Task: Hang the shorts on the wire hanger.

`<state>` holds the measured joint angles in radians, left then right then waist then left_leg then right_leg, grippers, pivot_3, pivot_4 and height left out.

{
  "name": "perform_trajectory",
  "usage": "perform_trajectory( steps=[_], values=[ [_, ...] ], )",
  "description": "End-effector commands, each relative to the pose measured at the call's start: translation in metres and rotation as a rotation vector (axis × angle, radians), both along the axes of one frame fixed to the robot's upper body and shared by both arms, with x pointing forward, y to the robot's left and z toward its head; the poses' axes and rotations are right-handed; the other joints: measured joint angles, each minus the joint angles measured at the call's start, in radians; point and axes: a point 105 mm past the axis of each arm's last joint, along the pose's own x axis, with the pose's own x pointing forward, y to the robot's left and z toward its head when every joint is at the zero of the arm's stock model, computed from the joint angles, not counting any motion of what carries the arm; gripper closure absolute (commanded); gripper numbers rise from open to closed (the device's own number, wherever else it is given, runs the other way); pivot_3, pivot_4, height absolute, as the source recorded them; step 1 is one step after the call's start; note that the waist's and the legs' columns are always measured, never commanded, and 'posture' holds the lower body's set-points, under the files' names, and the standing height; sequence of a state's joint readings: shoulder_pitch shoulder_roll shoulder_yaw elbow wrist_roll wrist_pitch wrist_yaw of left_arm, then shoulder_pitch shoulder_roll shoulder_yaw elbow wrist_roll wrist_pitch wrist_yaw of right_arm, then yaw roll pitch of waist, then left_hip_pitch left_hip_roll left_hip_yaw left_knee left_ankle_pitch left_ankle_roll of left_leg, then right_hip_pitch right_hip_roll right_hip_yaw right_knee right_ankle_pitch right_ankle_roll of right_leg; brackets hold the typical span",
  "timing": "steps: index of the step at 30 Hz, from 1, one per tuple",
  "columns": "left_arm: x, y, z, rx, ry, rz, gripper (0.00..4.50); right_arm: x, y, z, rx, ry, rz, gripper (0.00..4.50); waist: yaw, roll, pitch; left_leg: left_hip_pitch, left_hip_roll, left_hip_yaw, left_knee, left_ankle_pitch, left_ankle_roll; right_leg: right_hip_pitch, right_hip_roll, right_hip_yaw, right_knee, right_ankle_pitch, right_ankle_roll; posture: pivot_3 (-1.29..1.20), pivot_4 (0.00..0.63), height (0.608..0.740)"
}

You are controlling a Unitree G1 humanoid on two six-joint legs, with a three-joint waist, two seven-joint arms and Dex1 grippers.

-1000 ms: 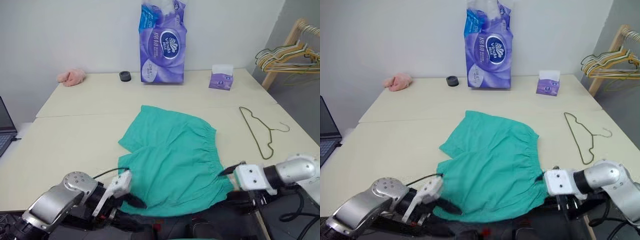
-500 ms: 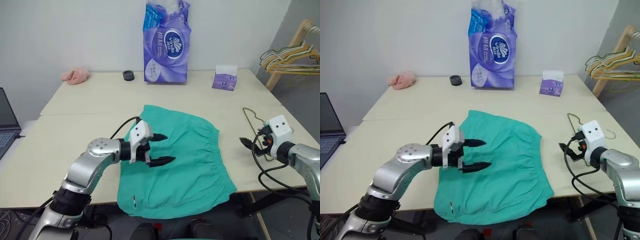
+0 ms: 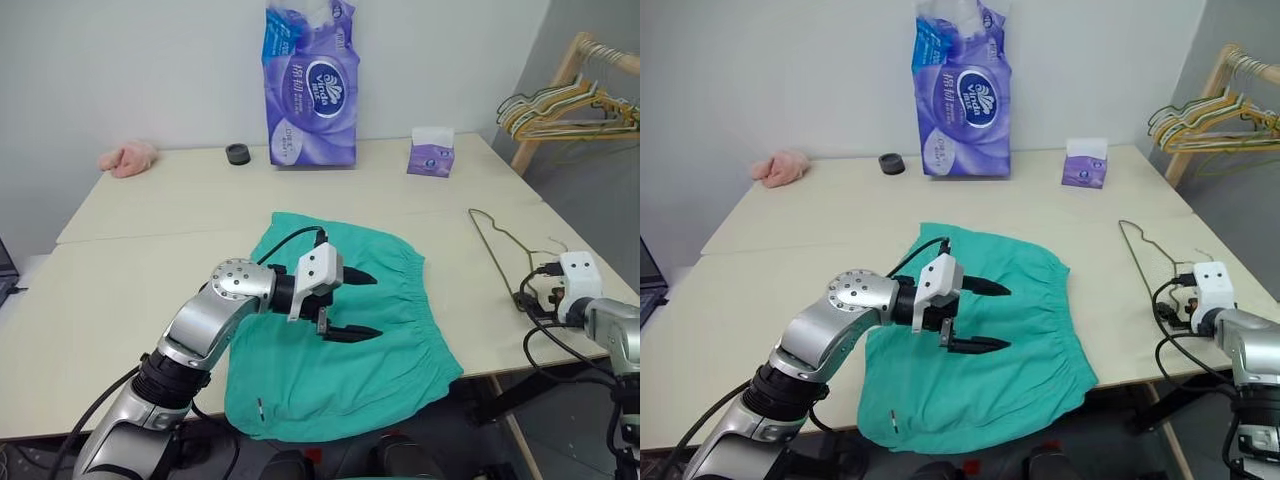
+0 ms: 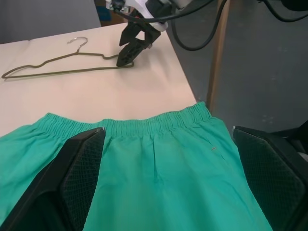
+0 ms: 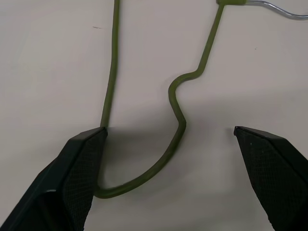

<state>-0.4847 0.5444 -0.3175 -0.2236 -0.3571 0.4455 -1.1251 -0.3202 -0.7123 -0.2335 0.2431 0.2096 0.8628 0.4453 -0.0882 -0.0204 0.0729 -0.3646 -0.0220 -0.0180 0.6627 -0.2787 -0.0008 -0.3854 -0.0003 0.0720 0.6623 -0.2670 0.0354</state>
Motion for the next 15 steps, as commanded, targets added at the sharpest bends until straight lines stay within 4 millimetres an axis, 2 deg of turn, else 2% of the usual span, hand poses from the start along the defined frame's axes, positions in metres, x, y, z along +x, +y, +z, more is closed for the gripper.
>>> perform_trajectory(
  steps=[1, 3, 9, 13, 14, 15],
  values=[
    [-0.001, -0.005, 0.007, -0.008, -0.053, -0.028, 0.0, -0.002, -0.002, -0.015, 0.053, 0.085, -0.023, 0.37, -0.001, 0.0, 0.0, 0.0, 0.0, 0.0, 0.0, 0.0, 0.0, 0.0, 0.0, 0.0, 0.0, 0.0, 0.0, -0.1, 0.051, 0.74],
    [-0.002, -0.005, 0.006, -0.007, -0.054, -0.031, 0.0, -0.004, -0.003, -0.02, 0.069, 0.118, -0.021, 0.85, -0.001, -0.001, -0.001, 0.0, 0.0, 0.0, 0.0, 0.0, 0.0, 0.0, 0.0, 0.0, 0.0, 0.0, 0.0, -0.09, 0.051, 0.74],
    [-0.002, -0.006, 0.005, -0.005, -0.059, -0.03, 0.0, -0.015, -0.001, -0.041, 0.096, 0.217, -0.026, 2.95, 0.002, -0.006, -0.004, 0.001, 0.0, -0.002, 0.0, 0.0, 0.0, 0.003, 0.0, -0.001, -0.003, 0.001, 0.001, -0.08, 0.051, 0.74],
    [-0.001, -0.005, 0.005, -0.007, -0.06, -0.018, 0.0, -0.015, -0.006, -0.043, 0.092, 0.203, -0.072, 4.29, 0.005, -0.01, -0.006, 0.003, 0.0, -0.004, 0.0, 0.0, 0.0, 0.007, 0.0, -0.003, -0.005, 0.001, 0.001, -0.08, 0.052, 0.74],
    [0.0, -0.004, 0.005, -0.01, -0.06, -0.007, 0.0, -0.015, -0.008, -0.042, 0.082, 0.191, -0.083, 4.48, 0.005, -0.011, -0.007, 0.003, 0.0, -0.004, 0.0, 0.0, 0.0, 0.007, -0.001, -0.003, -0.005, 0.001, 0.001, -0.08, 0.052, 0.74],
    [0.002, -0.003, 0.004, -0.012, -0.057, 0.005, 0.0, -0.013, -0.01, -0.04, 0.062, 0.177, -0.086, 4.48, 0.005, -0.012, -0.008, 0.003, 0.0, -0.004, 0.0, 0.0, 0.0, 0.007, -0.001, -0.003, -0.005, 0.001, 0.002, -0.08, 0.051, 0.74]
  ],
)
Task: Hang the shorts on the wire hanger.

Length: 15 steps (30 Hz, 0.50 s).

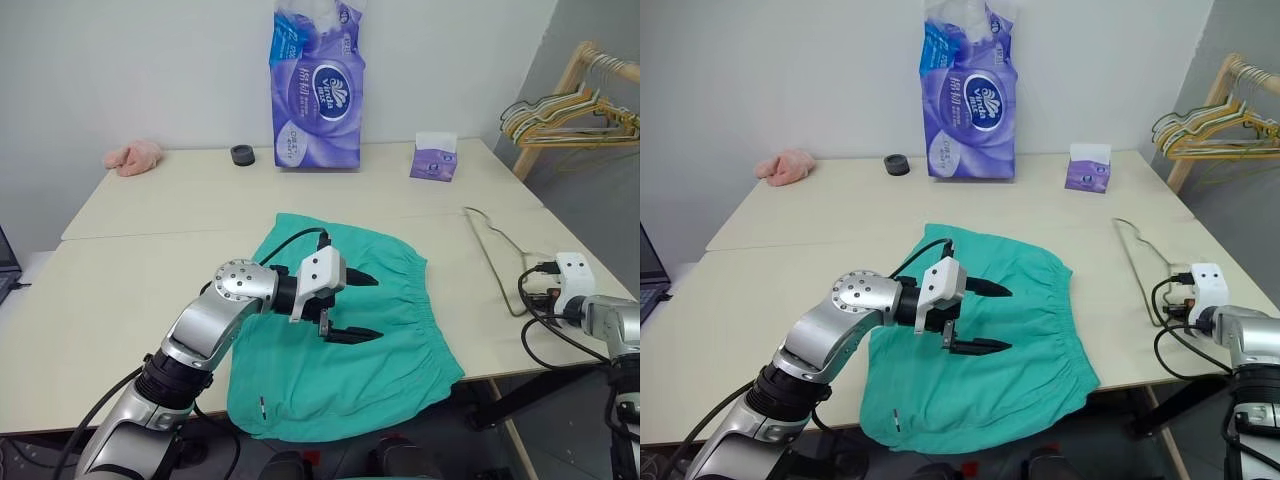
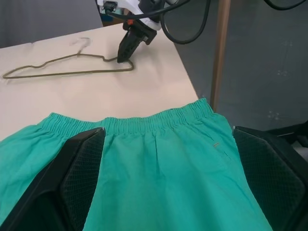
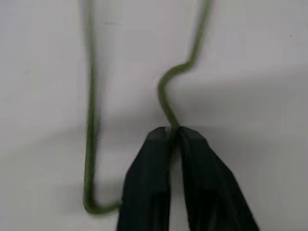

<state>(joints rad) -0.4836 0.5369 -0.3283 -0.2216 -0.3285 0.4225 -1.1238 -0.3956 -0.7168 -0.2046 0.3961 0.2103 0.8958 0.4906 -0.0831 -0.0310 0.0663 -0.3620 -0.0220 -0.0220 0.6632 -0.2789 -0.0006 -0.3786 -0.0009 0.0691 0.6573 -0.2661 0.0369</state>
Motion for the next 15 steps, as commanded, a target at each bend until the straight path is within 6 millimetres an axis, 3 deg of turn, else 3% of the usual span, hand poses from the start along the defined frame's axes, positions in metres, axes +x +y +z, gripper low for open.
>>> perform_trajectory(
  steps=[1, 3, 5, 10, 15],
  values=[
    [0.004, 0.0, 0.006, -0.027, -0.033, 0.022, 0.0, -0.013, -0.009, -0.022, -0.022, 0.07, -0.066, 4.48, 0.0, -0.003, -0.002, 0.0, 0.0, 0.0, 0.0, 0.0, 0.0, 0.0, 0.0, 0.0, 0.0, 0.0, 0.0, -0.08, 0.051, 0.74],
    [0.012, 0.003, 0.008, -0.043, -0.037, 0.068, 0.0, -0.009, -0.01, -0.014, -0.035, 0.031, -0.076, 4.48, 0.0, -0.003, -0.002, 0.0, 0.0, 0.0, 0.0, 0.0, 0.0, 0.0, -0.001, 0.0, 0.0, 0.0, 0.0, -0.09, 0.049, 0.74],
    [0.033, 0.012, 0.012, -0.079, -0.031, 0.186, 0.0, 0.0, -0.013, 0.007, -0.113, -0.067, -0.053, 4.48, 0.003, -0.003, -0.002, 0.0, 0.0, -0.001, 0.0, 0.0, 0.0, 0.001, -0.002, 0.0, -0.001, 0.0, 0.001, -0.09, 0.046, 0.74],
    [0.065, 0.034, 0.019, -0.116, -0.042, 0.351, 0.0, 0.008, -0.004, 0.038, -0.225, -0.195, 0.025, 4.48, 0.0, 0.004, 0.002, -0.002, -0.001, 0.0, 0.0, 0.0, 0.0, -0.002, -0.002, 0.0, 0.0, 0.001, 0.001, -0.1, 0.044, 0.74],
    [0.107, 0.078, 0.043, -0.204, -0.011, 0.553, 0.0, 0.012, 0.043, 0.081, -0.49, -0.408, 0.306, 4.48, -0.006, 0.009, 0.005, -0.007, 0.0, 0.001, 0.0, 0.0, 0.0, -0.01, -0.002, 0.002, 0.003, 0.001, 0.001, -0.11, 0.044, 0.74]
  ],
)
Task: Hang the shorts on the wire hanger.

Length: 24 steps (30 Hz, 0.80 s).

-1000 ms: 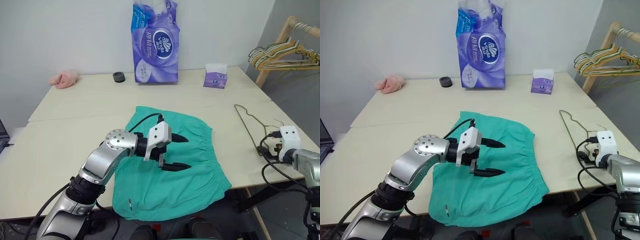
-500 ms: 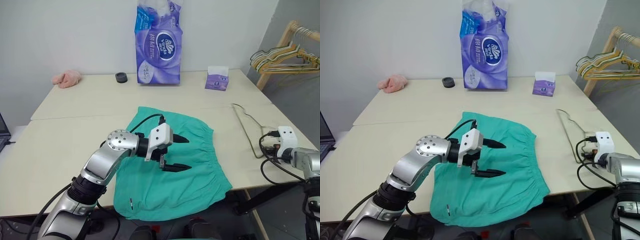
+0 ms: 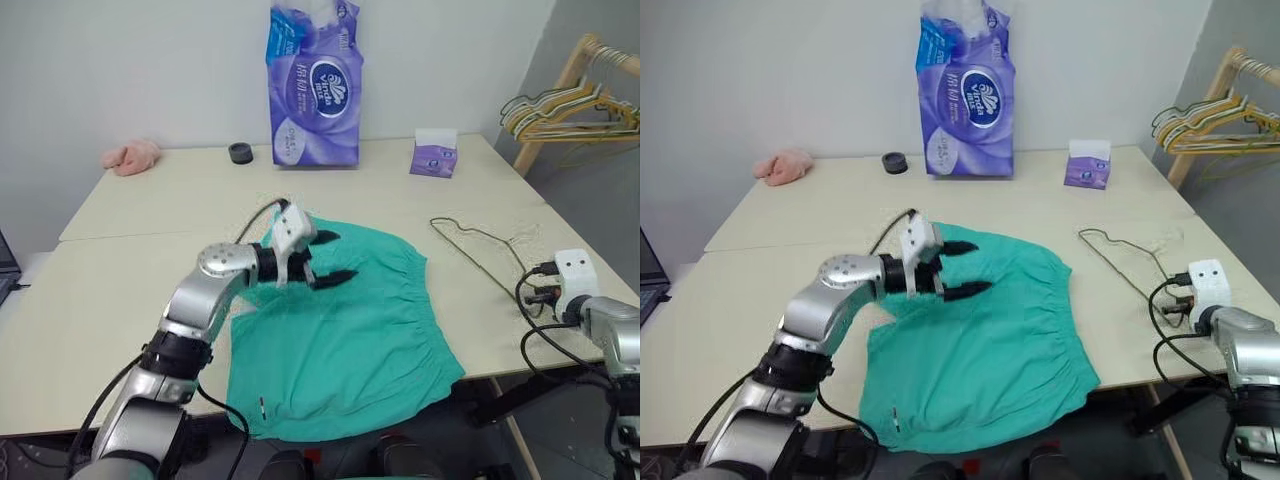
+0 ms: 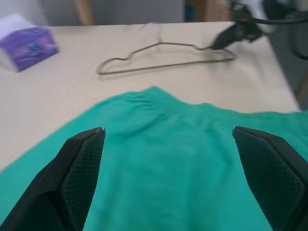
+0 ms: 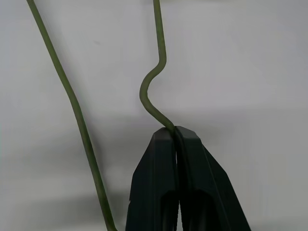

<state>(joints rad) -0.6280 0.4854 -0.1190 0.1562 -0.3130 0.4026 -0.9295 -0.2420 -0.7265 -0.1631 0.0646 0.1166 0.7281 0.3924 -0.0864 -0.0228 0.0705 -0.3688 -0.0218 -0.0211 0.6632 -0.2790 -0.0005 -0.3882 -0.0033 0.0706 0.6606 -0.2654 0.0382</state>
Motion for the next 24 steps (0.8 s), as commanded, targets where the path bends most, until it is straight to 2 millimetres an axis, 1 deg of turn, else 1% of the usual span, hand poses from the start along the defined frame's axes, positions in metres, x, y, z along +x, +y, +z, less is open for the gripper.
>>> perform_trajectory(
  steps=[1, 2, 4, 8, 10, 13, 16, 19, 23, 24],
  values=[
    [0.021, 0.03, 0.027, -0.084, -0.009, 0.092, 0.0, 0.008, 0.038, 0.048, -0.222, -0.209, 0.232, 4.48, -0.004, 0.001, 0.001, 0.0, 0.0, 0.0, 0.0, 0.0, 0.0, 0.0, 0.0, 0.0, 0.0, 0.0, 0.0, -0.11, 0.045, 0.74],
    [0.025, 0.037, 0.029, -0.094, 0.007, 0.103, 0.0, 0.007, 0.048, 0.053, -0.27, -0.244, 0.288, 4.48, -0.006, 0.001, 0.001, 0.0, 0.0, 0.0, -0.001, 0.0, 0.0, 0.0, 0.0, 0.0, 0.0, 0.0, 0.0, -0.11, 0.045, 0.74],
    [0.028, 0.044, 0.028, -0.087, 0.03, 0.103, 0.0, 0.007, 0.058, 0.059, -0.33, -0.284, 0.349, 4.48, -0.01, 0.002, 0.001, 0.0, 0.0, 0.0, -0.001, 0.0, 0.0, 0.0, 0.001, 0.0, 0.0, 0.0, 0.0, -0.12, 0.046, 0.74],
    [0.014, 0.053, 0.014, -0.021, 0.138, -0.022, 0.0, 0.005, 0.091, 0.082, -0.469, -0.425, 0.53, 4.48, -0.011, 0.002, 0.003, 0.0, -0.001, 0.001, -0.001, 0.0, 0.0, 0.0, 0.001, 0.0, 0.0, 0.0, 0.001, -0.13, 0.048, 0.74],
    [0.007, 0.055, 0.008, 0.014, 0.185, -0.079, 0.0, 0.002, 0.107, 0.089, -0.535, -0.49, 0.63, 4.48, -0.011, 0.002, 0.003, 0.0, -0.002, 0.001, 0.0, 0.0, 0.0, -0.001, 0.001, 0.0, -0.001, 0.0, 0.001, -0.13, 0.049, 0.74],
    [0.003, 0.055, 0.004, 0.04, 0.216, -0.117, 0.0, 0.0, 0.117, 0.092, -0.568, -0.53, 0.692, 4.48, -0.009, 0.001, 0.004, 0.0, -0.002, 0.001, 0.0, 0.0, 0.0, 0.0, 0.001, 0.0, -0.001, 0.0, 0.001, -0.13, 0.049, 0.74],
    [0.008, 0.055, 0.002, 0.042, 0.205, -0.092, 0.0, -0.006, 0.134, 0.094, -0.609, -0.578, 0.787, 4.48, -0.005, 0.001, 0.004, 0.0, -0.002, 0.0, 0.0, 0.0, 0.0, 0.0, 0.0, 0.0, -0.001, 0.0, 0.0, -0.14, 0.051, 0.74],
    [0.006, 0.054, -0.003, 0.051, 0.223, -0.11, 0.0, -0.014, 0.151, 0.094, -0.644, -0.626, 0.886, 4.48, -0.004, 0.001, 0.004, 0.0, -0.001, 0.0, 0.0, 0.0, 0.0, 0.0, 0.0, 0.0, 0.0, 0.0, 0.0, -0.14, 0.053, 0.74],
    [0.002, 0.051, -0.011, 0.059, 0.245, -0.129, 0.0, -0.018, 0.161, 0.094, -0.653, -0.659, 0.937, 4.48, -0.004, 0.001, 0.004, 0.0, -0.001, 0.0, 0.0, 0.0, 0.0, -0.001, 0.0, 0.0, 0.0, 0.0, 0.0, -0.14, 0.054, 0.74],
    [-0.003, 0.049, -0.013, 0.06, 0.264, -0.152, 0.0, -0.018, 0.164, 0.095, -0.655, -0.666, 0.946, 4.48, -0.004, 0.001, 0.004, 0.0, -0.001, 0.0, 0.0, 0.0, 0.0, -0.001, 0.0, 0.0, 0.0, 0.0, 0.0, -0.14, 0.055, 0.74]
  ],
)
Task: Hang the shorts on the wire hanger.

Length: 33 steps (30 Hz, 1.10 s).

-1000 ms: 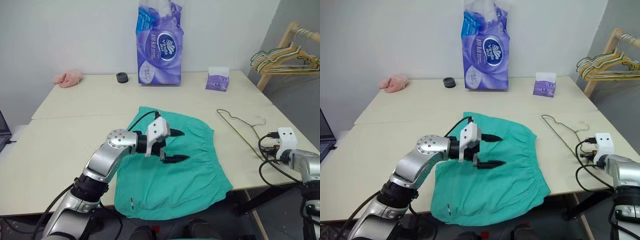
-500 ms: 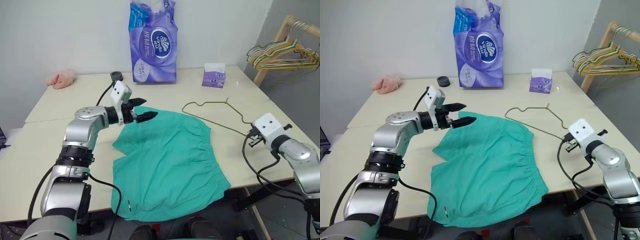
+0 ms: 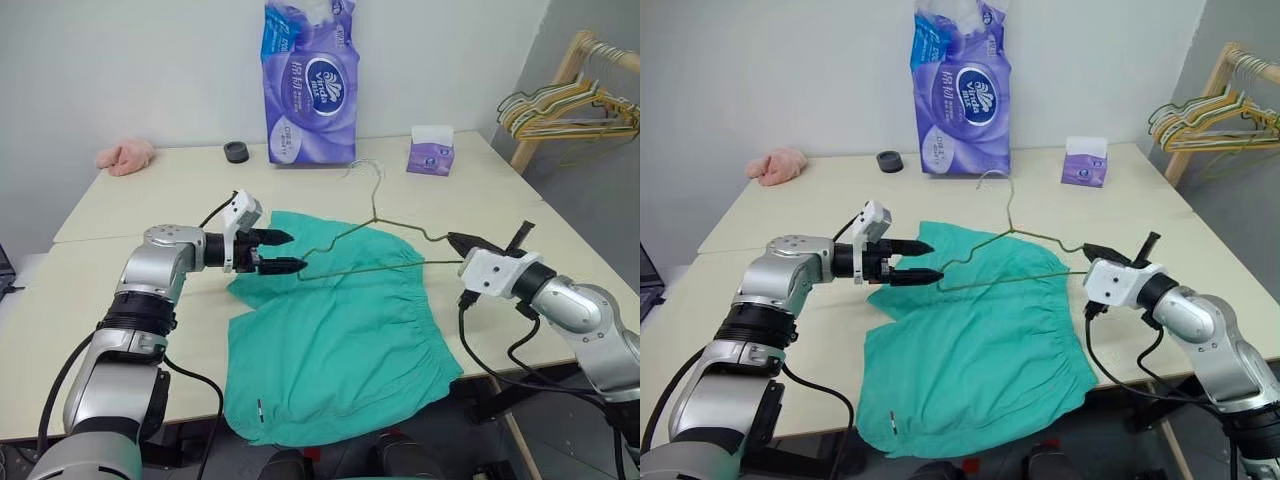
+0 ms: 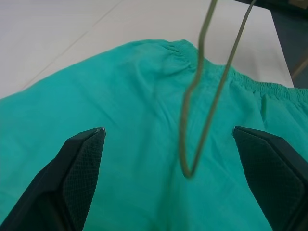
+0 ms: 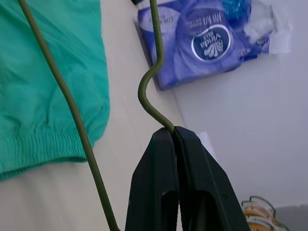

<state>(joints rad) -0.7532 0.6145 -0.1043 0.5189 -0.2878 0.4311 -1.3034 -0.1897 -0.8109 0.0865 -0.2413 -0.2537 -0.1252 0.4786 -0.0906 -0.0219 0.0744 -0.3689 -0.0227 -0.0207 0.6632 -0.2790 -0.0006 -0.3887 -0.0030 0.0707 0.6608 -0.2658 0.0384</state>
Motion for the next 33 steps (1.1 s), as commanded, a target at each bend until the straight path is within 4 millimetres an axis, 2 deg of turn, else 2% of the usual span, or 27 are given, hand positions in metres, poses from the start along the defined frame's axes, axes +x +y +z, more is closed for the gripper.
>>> perform_trajectory(
  steps=[1, 8, 15, 18, 30, 33],
  values=[
    [-0.01, -0.008, 0.003, 0.002, 0.005, -0.08, 0.0, -0.003, 0.014, 0.019, -0.008, -0.083, 0.069, 4.48, -0.001, 0.0, 0.0, 0.0, 0.0, 0.0, 0.0, 0.0, 0.0, 0.0, 0.0, 0.0, 0.0, 0.0, 0.0, -0.14, 0.055, 0.74],
    [-0.039, -0.01, -0.01, 0.032, 0.115, -0.202, 0.0, -0.004, 0.022, 0.023, -0.012, -0.106, 0.112, 4.48, -0.006, 0.0, 0.0, 0.001, 0.0, 0.0, 0.0, 0.0, 0.0, 0.0, 0.0, 0.0, 0.001, 0.0, -0.001, -0.13, 0.056, 0.74],
    [-0.041, -0.013, -0.016, 0.037, 0.129, -0.197, 0.0, -0.007, 0.031, 0.026, 0.009, -0.119, 0.15, 4.48, -0.006, 0.0, 0.0, 0.001, 0.0, 0.0, 0.001, 0.0, 0.0, 0.0, 0.0, 0.0, 0.001, 0.0, -0.001, -0.13, 0.058, 0.74],
    [-0.043, -0.015, -0.02, 0.042, 0.139, -0.205, 0.6, -0.007, 0.032, 0.026, 0.017, -0.119, 0.154, 4.5, -0.006, 0.0, 0.0, 0.001, 0.0, 0.0, 0.0, 0.0, 0.0, 0.0, 0.0, 0.0, 0.001, 0.0, -0.001, -0.13, 0.06, 0.74],
    [-0.05, -0.018, -0.024, 0.037, 0.177, -0.231, 4.32, -0.011, 0.037, 0.028, 0.048, -0.12, 0.187, 4.5, -0.006, 0.0, 0.001, 0.001, 0.0, 0.0, 0.0, 0.0, 0.0, 0.0, 0.0, 0.0, 0.002, 0.0, -0.001, -0.13, 0.068, 0.74],
    [-0.051, -0.019, -0.025, 0.035, 0.181, -0.235, 4.45, -0.014, 0.041, 0.025, 0.038, -0.117, 0.21, 4.5, -0.006, 0.0, 0.001, 0.001, 0.0, 0.0, 0.0, 0.0, 0.0, 0.0, 0.0, 0.0, 0.002, 0.0, -0.001, -0.13, 0.069, 0.74]
  ],
)
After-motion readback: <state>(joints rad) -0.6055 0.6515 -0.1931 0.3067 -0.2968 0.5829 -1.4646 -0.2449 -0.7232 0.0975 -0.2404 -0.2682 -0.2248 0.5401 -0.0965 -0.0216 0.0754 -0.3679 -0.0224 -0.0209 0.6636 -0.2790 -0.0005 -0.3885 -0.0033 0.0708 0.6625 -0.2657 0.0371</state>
